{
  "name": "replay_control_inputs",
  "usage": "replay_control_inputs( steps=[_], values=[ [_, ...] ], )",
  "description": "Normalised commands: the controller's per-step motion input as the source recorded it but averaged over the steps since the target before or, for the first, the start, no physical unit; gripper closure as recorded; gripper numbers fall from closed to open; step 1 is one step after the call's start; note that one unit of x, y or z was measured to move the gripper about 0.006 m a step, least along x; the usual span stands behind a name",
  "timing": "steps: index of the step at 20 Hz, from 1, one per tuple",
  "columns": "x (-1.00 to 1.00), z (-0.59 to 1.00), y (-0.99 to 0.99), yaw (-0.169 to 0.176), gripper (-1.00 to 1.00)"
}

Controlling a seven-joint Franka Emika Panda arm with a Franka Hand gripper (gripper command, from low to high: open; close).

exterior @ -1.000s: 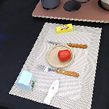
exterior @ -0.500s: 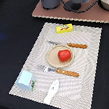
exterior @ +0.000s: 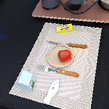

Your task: Interact with the objects in diverse but meaningful ways.

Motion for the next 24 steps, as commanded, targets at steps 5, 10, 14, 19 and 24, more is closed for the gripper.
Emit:
replay_control_inputs(
  steps=[5, 10, 14, 19, 24],
  values=[
    [-0.1, -0.18, 0.02, 0.035, 1.0],
    [-0.05, 0.1, 0.14, 0.065, -1.0],
    [0.22, 1.0, 0.31, 0.128, -1.0],
    [0.3, 1.0, 0.2, 0.096, -1.0],
    [0.47, 0.99, -0.05, 0.031, -1.0]
  ],
)
